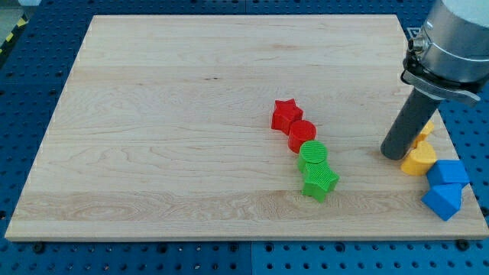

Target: Move the yellow heart into the blue cube

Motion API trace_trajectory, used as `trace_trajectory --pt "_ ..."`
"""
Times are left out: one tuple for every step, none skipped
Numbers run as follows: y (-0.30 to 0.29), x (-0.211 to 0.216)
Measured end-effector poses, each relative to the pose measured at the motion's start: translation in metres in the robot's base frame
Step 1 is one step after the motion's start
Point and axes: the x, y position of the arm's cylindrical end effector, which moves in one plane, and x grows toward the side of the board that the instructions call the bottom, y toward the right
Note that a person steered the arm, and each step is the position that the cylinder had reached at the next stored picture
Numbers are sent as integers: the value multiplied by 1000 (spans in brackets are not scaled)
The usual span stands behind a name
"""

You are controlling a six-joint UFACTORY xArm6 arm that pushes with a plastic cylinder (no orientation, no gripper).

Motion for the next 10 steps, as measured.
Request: trace_trajectory --pt "0 0" --pt "0 18" --pt "0 18" --pt "-12 23" --pt "-35 27" --pt "-31 26" --pt "-17 26" --pt "-8 26" --pt "3 26" --pt "11 32"
